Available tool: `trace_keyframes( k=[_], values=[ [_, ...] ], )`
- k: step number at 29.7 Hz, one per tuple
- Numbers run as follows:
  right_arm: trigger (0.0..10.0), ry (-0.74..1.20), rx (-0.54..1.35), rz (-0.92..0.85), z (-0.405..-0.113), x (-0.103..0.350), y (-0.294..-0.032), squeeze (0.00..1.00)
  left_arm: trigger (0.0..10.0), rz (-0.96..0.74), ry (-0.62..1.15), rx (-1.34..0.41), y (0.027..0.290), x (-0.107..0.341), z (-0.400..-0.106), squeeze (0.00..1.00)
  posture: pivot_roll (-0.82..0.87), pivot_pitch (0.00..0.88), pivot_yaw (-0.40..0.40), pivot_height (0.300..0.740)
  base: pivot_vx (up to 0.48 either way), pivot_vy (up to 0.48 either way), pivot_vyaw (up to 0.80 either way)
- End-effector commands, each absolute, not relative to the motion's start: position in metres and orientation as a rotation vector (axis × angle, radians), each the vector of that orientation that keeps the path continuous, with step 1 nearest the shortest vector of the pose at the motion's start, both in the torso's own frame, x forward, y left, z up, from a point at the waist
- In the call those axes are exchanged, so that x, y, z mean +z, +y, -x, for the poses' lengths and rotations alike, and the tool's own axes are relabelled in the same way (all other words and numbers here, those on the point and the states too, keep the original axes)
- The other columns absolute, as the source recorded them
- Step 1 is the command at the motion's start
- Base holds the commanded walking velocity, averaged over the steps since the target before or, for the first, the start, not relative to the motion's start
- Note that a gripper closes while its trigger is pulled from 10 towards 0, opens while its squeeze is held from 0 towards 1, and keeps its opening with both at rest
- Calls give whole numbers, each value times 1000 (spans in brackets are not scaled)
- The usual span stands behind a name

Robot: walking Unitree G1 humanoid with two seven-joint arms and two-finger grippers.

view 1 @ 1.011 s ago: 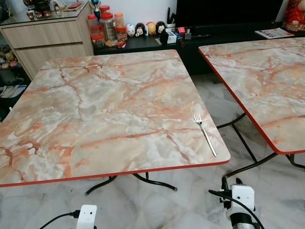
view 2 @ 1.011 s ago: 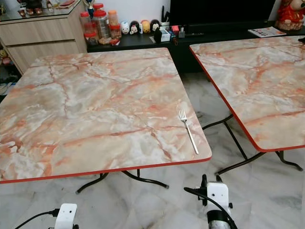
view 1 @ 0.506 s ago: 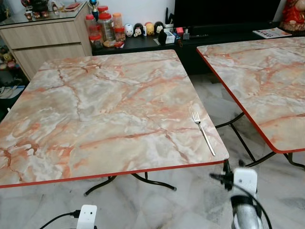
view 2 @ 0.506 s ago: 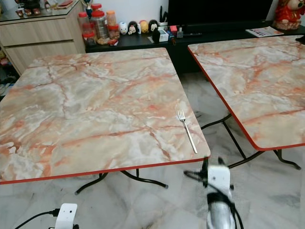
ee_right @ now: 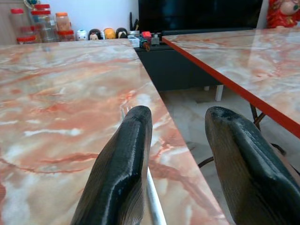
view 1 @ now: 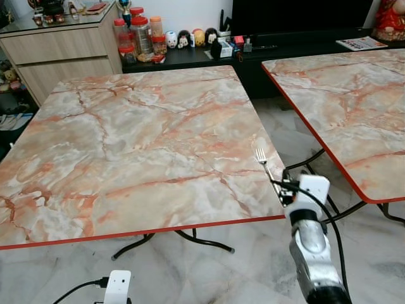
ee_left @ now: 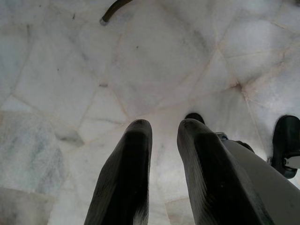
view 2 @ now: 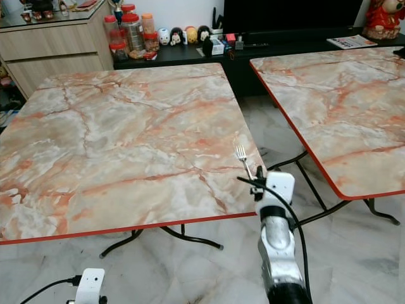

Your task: Setting the table

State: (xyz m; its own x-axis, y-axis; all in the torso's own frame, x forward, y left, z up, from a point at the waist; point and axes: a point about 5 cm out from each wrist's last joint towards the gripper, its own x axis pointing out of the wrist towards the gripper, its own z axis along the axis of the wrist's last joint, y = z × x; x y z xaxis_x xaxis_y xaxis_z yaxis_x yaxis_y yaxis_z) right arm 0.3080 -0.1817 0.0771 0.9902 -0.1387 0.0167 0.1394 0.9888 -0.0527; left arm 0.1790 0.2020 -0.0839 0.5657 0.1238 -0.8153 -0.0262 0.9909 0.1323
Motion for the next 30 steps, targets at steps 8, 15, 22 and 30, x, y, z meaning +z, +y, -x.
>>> trace_keyframes(
  k=[8,15,22,30],
  values=[
    [10000,12,-116,10,-316,75,-171,0,10000,-108,970,104,203,-84,-177,0,-52,0,27,740,254,0,0],
    [10000,18,-105,4,-317,74,-168,0,10000,-108,971,100,203,-85,-177,0,-50,0,25,740,270,0,0],
    [10000,23,-95,0,-318,73,-165,0,10000,-107,971,104,203,-85,-177,0,-43,0,22,740,284,0,0],
    [10000,26,-85,-2,-318,71,-161,0,10000,-108,972,104,203,-85,-176,0,-42,0,22,740,283,0,0]
  ],
)
